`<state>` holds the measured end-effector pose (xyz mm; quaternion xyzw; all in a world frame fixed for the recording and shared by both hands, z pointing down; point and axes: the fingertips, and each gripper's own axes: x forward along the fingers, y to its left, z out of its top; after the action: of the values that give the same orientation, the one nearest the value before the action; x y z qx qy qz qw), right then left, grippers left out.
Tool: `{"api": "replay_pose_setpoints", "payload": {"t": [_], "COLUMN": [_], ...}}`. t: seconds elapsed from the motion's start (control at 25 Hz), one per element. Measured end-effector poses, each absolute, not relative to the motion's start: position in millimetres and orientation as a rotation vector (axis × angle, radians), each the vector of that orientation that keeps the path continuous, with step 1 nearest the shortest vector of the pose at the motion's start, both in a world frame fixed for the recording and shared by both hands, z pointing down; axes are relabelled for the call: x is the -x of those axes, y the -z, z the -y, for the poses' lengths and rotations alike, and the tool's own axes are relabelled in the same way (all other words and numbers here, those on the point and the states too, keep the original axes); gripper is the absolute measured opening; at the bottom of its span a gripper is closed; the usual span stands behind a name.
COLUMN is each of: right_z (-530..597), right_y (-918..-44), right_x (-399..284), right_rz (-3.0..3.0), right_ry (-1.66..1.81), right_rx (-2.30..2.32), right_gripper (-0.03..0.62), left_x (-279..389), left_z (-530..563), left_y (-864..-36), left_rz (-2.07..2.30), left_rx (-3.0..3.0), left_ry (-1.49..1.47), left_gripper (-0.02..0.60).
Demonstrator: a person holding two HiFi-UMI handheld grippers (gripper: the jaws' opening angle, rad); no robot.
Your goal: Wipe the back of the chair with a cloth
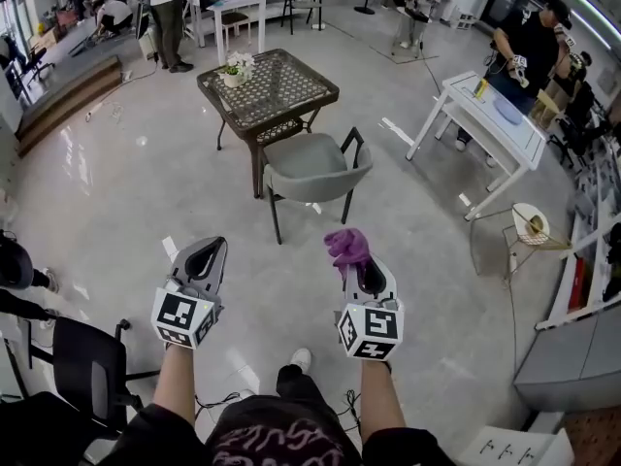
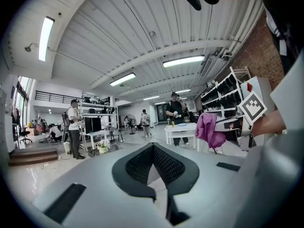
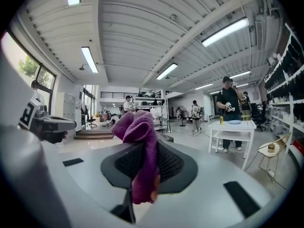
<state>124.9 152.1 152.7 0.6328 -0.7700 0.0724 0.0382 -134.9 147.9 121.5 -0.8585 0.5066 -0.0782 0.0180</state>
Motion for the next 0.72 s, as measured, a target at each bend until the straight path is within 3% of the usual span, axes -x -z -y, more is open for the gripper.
{"api": "replay_pose_setpoints", "payload": {"t": [0.72], "right_z": [-22], "right_y": [-211], "right_x": [-153], "right_rz": [2.429], "right_ry": [-0.285], "right_rx": [-1.788], "right_gripper": [0.080], "left_x": [98], "left_z": [-27], "left_y": [-175], "left_rz": [-1.690], "left_rx": [2.631], "left_ry": [0.343], "left_gripper": [0.009]}}
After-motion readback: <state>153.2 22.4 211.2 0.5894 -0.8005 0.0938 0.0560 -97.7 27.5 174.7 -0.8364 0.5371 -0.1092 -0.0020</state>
